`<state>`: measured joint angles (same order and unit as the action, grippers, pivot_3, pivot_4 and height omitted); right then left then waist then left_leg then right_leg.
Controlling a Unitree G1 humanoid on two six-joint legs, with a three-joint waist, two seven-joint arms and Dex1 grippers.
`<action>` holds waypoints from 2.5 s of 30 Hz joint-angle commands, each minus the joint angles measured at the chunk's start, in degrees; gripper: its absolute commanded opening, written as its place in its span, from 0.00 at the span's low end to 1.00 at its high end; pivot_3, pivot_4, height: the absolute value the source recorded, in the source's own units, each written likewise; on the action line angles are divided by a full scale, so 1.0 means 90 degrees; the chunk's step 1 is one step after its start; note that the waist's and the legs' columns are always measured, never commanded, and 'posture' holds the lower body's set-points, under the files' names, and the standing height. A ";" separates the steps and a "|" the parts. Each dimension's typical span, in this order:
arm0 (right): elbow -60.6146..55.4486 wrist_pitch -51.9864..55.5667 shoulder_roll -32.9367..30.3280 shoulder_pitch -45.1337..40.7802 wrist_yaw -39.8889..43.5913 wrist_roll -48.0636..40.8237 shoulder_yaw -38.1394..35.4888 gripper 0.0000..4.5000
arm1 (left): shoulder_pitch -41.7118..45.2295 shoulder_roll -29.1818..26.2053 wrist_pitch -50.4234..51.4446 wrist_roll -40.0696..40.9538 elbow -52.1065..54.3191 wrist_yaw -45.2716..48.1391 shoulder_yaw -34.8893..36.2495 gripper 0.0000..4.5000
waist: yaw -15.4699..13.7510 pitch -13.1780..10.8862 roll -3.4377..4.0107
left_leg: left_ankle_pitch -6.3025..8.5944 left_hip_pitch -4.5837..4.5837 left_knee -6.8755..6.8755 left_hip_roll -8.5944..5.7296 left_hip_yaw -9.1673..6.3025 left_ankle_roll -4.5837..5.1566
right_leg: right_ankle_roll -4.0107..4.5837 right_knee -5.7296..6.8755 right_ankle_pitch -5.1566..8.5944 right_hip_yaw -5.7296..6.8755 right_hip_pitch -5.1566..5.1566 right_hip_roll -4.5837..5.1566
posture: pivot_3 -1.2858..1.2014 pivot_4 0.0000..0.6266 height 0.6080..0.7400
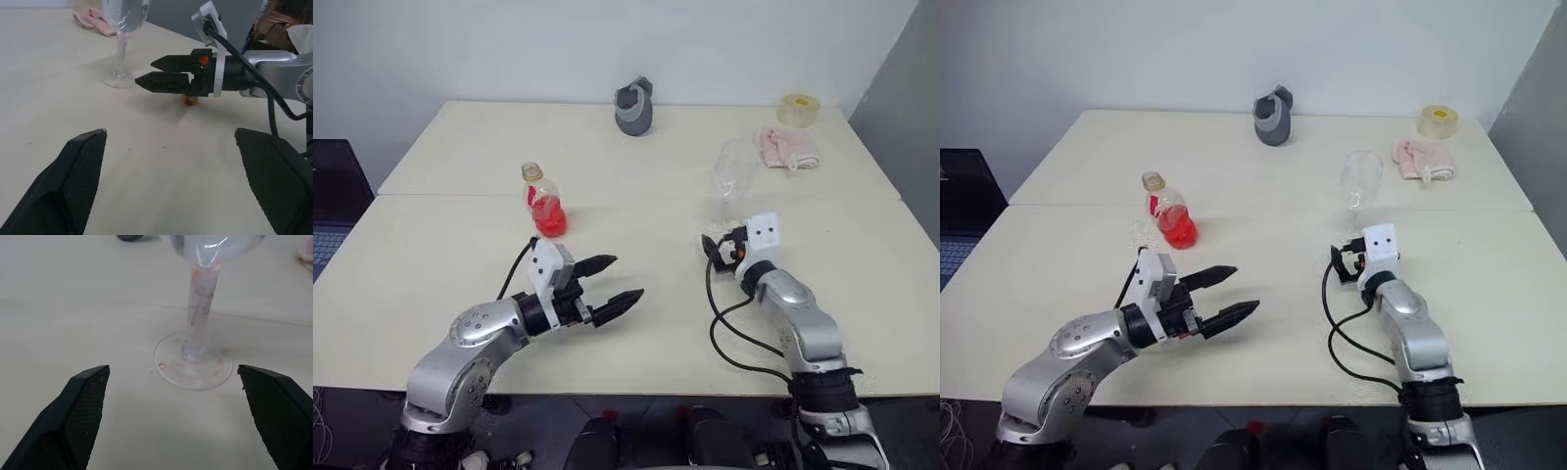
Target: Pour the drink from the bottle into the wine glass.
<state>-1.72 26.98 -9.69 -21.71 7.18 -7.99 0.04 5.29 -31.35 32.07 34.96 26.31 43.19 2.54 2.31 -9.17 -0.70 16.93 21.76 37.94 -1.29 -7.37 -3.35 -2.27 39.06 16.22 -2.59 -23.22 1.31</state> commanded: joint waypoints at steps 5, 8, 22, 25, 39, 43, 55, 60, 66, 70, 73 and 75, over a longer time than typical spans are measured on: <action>0.0775 -0.0848 0.0167 -0.0625 -0.0330 0.0129 -0.0347 1.00 | -0.0129 -0.0072 -0.0332 -0.0074 0.0046 0.0212 0.0054 0.99 | 0.0007 0.0000 0.0000 | 0.0001 0.0001 0.0000 0.0001 0.0000 0.0002 | 0.0000 0.0000 0.0000 0.0001 -0.0001 0.0001 | 0.52 0.24 1.00; 0.1077 -0.0975 0.0308 -0.0825 -0.0350 0.0008 -0.0469 1.00 | -0.0101 -0.0032 -0.0378 -0.0114 -0.0001 0.0176 0.0061 0.99 | 0.0010 0.0000 0.0001 | 0.0003 0.0001 0.0000 0.0001 0.0002 0.0005 | 0.0000 0.0001 0.0000 -0.0001 -0.0001 0.0001 | 0.52 0.24 1.00; 0.2774 -0.1916 0.0520 -0.1773 -0.0458 0.0124 -0.0574 1.00 | -0.0047 0.0019 -0.0509 -0.0202 -0.0118 0.0133 0.0019 0.99 | 0.0067 -0.0001 0.0002 | 0.0002 0.0001 0.0000 0.0001 0.0001 0.0004 | 0.0001 0.0002 -0.0001 0.0000 -0.0002 0.0000 | 0.52 0.24 1.00; 0.3261 -0.2175 0.0562 -0.1982 -0.0557 0.0147 -0.0618 1.00 | -0.0070 0.0038 -0.0504 -0.0207 -0.0088 0.0111 0.0002 0.99 | 0.0081 -0.0001 0.0002 | 0.0002 0.0000 -0.0001 0.0001 0.0002 0.0004 | 0.0001 0.0003 -0.0001 0.0000 -0.0003 0.0000 | 0.52 0.24 1.00; 0.3978 -0.2833 0.0633 -0.2306 -0.0467 0.0036 -0.0813 0.54 | 0.0102 0.0087 -0.0490 -0.0271 -0.0165 0.0024 -0.0024 1.00 | 0.0098 -0.0002 0.0003 | 0.0002 0.0001 -0.0001 0.0002 0.0000 0.0003 | 0.0002 0.0003 -0.0001 0.0000 -0.0003 0.0000 | 0.52 0.24 1.00; 0.3909 -0.2846 0.0611 -0.2291 -0.0424 0.0060 -0.0805 0.21 | 0.0132 0.0102 -0.0485 -0.0271 -0.0160 -0.0005 -0.0045 1.00 | 0.0097 -0.0002 0.0004 | 0.0002 0.0001 -0.0001 0.0002 0.0000 0.0004 | 0.0002 0.0003 -0.0001 0.0000 -0.0003 0.0000 | 0.52 0.24 1.00; 0.2968 -0.2542 0.0694 -0.2403 0.1216 0.0299 0.0364 0.05 | -0.0711 0.0241 -0.0350 -0.0170 0.0298 -0.0663 0.0374 1.00 | 0.0163 -0.0007 0.0012 | 0.0002 0.0001 -0.0007 0.0009 -0.0014 0.0005 | 0.0002 0.0004 -0.0001 -0.0006 -0.0010 -0.0002 | 0.52 0.24 1.00; 0.2712 -0.2257 0.0975 -0.2454 0.2057 0.0215 0.0986 0.05 | -0.1356 0.0193 -0.0380 -0.0082 0.0455 -0.0903 0.0948 1.00 | 0.0159 -0.0007 0.0012 | 0.0003 0.0000 -0.0007 0.0012 -0.0023 0.0006 | 0.0003 0.0004 -0.0001 -0.0005 -0.0010 -0.0001 | 0.52 0.24 1.00; 0.3188 -0.2194 0.1138 -0.2523 0.2444 0.0303 0.1240 0.05 | -0.2011 0.0273 -0.0547 -0.0131 0.0843 -0.1141 0.1392 1.00 | 0.0074 -0.0008 0.0013 | 0.0004 0.0002 -0.0003 0.0012 -0.0032 0.0006 | 0.0002 -0.0001 -0.0001 -0.0001 -0.0007 0.0009 | 0.52 0.24 1.00; 0.3816 -0.2447 0.1180 -0.2724 0.2432 0.0364 0.1159 0.05 | -0.2262 0.0367 -0.0675 -0.0203 0.1038 -0.1319 0.1453 1.00 | 0.0052 -0.0008 0.0013 | 0.0003 0.0002 -0.0002 0.0007 -0.0029 0.0004 | 0.0002 -0.0002 -0.0001 -0.0001 -0.0005 0.0014 | 0.52 0.24 1.00; 0.4176 -0.2612 0.1164 -0.2854 0.2400 0.0406 0.1102 0.05 | -0.2331 0.0380 -0.0782 -0.0284 0.1083 -0.1385 0.1462 1.00 | 0.0062 -0.0008 0.0014 | 0.0003 0.0001 -0.0004 0.0005 -0.0024 0.0004 | 0.0002 -0.0002 -0.0001 -0.0002 -0.0007 0.0011 | 0.52 0.24 1.00; 0.4418 -0.2696 0.1159 -0.2907 0.2337 0.0425 0.1037 0.05 | -0.2327 0.0391 -0.0835 -0.0316 0.1032 -0.1407 0.1460 1.00 | 0.0075 -0.0008 0.0014 | 0.0003 0.0001 -0.0004 0.0005 -0.0023 0.0004 | 0.0003 -0.0001 -0.0002 -0.0002 -0.0008 0.0006 | 0.52 0.24 1.00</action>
<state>38.06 4.83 0.46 -45.93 28.58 -4.10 10.57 -15.61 -27.86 25.91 32.49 33.72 30.69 14.43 2.99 -9.25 -0.57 16.96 21.76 37.90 -1.26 -7.57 -3.30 -2.24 39.05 16.21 -2.60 -23.29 1.36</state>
